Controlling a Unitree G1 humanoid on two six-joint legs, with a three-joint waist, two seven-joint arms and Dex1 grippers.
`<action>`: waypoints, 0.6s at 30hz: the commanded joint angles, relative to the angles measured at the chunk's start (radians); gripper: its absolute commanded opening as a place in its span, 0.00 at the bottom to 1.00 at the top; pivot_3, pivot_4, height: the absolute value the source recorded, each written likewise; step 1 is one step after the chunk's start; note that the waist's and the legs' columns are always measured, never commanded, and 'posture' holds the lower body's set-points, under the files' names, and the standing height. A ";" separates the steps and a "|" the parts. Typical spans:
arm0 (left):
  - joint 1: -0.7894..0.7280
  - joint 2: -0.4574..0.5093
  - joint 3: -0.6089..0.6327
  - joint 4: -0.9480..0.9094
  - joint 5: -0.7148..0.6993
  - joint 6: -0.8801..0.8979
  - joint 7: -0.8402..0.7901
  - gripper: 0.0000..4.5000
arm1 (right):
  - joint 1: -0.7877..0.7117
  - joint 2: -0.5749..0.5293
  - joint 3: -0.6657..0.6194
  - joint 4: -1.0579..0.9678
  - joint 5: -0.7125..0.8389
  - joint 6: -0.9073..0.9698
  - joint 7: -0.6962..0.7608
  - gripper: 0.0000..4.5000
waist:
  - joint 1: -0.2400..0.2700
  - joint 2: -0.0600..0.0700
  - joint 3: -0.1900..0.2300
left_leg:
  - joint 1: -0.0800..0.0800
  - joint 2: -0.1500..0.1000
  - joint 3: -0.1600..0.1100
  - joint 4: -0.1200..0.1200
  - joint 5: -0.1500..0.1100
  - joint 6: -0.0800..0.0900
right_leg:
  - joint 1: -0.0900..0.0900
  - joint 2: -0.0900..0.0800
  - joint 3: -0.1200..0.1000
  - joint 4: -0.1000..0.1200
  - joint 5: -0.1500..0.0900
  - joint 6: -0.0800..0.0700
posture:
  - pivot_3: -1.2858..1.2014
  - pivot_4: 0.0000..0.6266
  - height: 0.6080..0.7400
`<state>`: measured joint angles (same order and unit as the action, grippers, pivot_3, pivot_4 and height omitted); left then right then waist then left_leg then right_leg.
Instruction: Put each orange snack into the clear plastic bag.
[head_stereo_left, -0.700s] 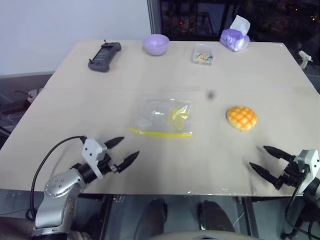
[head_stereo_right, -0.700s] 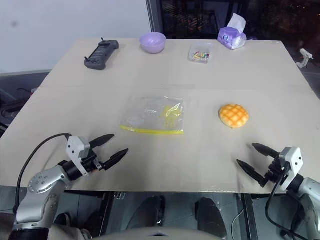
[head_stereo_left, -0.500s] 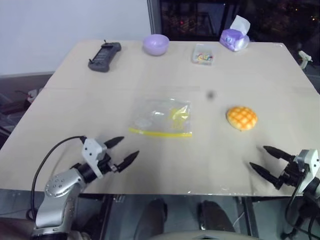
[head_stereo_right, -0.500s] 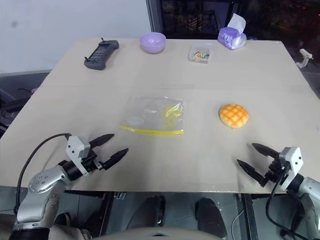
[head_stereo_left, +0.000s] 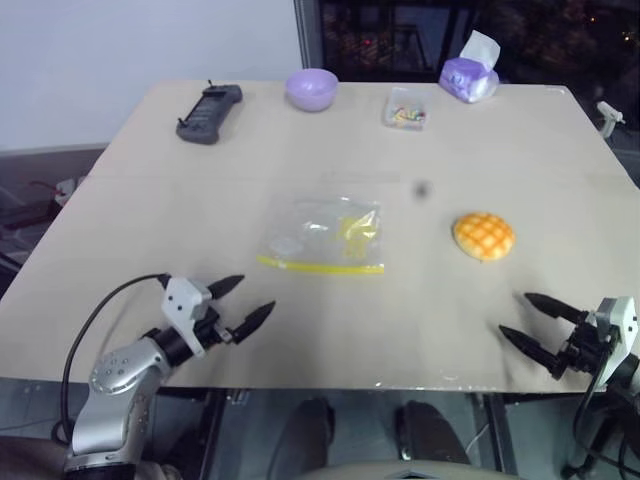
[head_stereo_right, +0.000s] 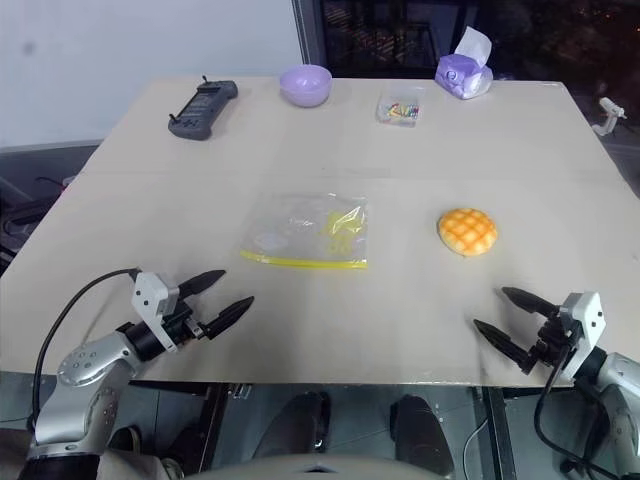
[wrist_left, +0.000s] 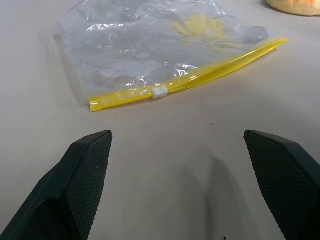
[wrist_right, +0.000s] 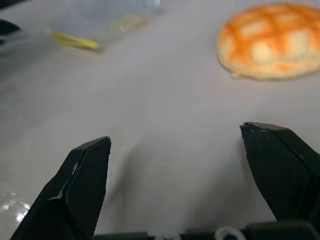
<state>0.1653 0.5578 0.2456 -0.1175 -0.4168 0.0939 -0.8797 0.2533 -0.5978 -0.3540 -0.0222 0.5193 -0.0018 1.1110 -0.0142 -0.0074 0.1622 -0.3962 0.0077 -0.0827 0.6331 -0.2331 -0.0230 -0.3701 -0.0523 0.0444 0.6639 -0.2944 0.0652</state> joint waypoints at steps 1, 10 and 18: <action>-0.005 0.010 0.019 -0.004 -0.012 -0.023 -0.011 0.99 | -0.004 -0.006 -0.023 -0.023 0.025 -0.023 0.013 1.00 | 0.000 0.000 0.000 | 0.000 0.000 0.000 0.000 0.000 0.000 | 0.000 0.000 0.000 0.000 0.000 0.000 | 0.52 0.24 1.00; -0.084 0.020 0.016 0.071 -0.026 -0.012 -0.034 0.99 | -0.018 -0.025 0.032 -0.196 0.060 0.009 0.039 1.00 | 0.000 0.000 0.000 | 0.000 0.000 0.000 0.000 0.000 0.000 | 0.000 0.000 0.000 0.001 0.000 0.000 | 0.52 0.24 1.00; -0.339 0.064 0.033 0.302 -0.132 0.195 -0.083 0.99 | -0.068 -0.044 0.075 -0.355 0.121 0.111 -0.004 1.00 | 0.003 -0.001 0.000 | 0.000 0.000 -0.002 0.002 0.000 0.000 | 0.000 0.001 -0.002 0.002 0.000 0.000 | 0.52 0.24 1.00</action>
<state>-0.1141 0.6041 0.2590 0.1384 -0.5168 0.2225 -0.9765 0.1871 -0.6288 -0.2754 -0.3447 0.6234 0.0986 1.1175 -0.0115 -0.0080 0.1623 -0.3968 0.0071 -0.0852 0.6353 -0.2330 -0.0229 -0.3699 -0.0518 0.0422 0.6661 -0.2943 0.0655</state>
